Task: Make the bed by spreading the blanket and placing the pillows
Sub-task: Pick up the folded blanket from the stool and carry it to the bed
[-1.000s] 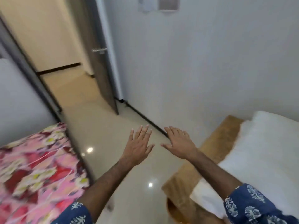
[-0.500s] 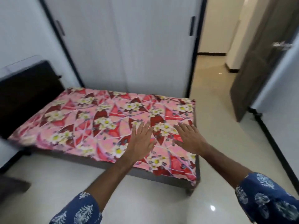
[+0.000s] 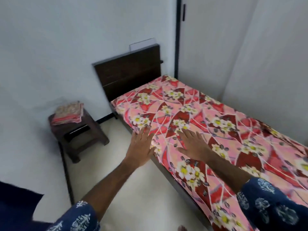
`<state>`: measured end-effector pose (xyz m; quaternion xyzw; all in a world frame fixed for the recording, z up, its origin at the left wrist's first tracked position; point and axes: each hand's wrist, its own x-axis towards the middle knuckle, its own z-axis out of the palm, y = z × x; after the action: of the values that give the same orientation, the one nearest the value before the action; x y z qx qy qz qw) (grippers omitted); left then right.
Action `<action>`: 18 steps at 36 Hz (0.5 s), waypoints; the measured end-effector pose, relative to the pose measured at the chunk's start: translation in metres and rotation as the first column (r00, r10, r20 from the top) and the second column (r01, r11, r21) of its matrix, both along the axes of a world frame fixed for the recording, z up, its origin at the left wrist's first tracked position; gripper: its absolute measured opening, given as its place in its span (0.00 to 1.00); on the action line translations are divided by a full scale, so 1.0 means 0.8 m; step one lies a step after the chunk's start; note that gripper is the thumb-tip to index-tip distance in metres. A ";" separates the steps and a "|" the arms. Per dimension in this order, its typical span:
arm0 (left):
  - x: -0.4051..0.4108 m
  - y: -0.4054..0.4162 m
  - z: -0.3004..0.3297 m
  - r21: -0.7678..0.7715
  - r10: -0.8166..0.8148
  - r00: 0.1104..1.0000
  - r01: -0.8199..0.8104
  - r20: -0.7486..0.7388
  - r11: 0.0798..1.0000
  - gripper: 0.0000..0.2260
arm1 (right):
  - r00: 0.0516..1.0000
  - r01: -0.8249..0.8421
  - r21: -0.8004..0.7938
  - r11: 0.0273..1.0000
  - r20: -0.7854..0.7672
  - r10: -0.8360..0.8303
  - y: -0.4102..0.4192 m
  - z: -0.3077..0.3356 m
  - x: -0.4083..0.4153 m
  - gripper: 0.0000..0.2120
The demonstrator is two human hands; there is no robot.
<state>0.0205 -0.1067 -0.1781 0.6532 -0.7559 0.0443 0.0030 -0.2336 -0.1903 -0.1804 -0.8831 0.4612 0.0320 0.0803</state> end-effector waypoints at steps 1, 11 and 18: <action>0.015 -0.009 0.001 -0.014 0.040 0.999 -0.040 0.008 0.999 0.29 | 0.999 -0.039 -0.001 0.999 -0.004 0.039 -0.019 0.002 0.019 0.37; 0.167 -0.049 -0.042 -0.024 0.412 0.910 -0.413 -0.046 0.910 0.25 | 0.934 -0.355 0.008 0.935 -0.046 0.354 -0.160 -0.008 0.227 0.36; 0.299 -0.086 -0.064 -0.026 0.542 0.835 -0.546 -0.098 0.837 0.26 | 0.875 -0.483 -0.003 0.875 -0.039 0.483 -0.224 -0.033 0.391 0.36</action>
<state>0.2598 -0.1753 -0.2296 0.8420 -0.5368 0.0351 0.0404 0.0793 -0.3691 -0.2065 -0.9699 0.2280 0.0646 0.0554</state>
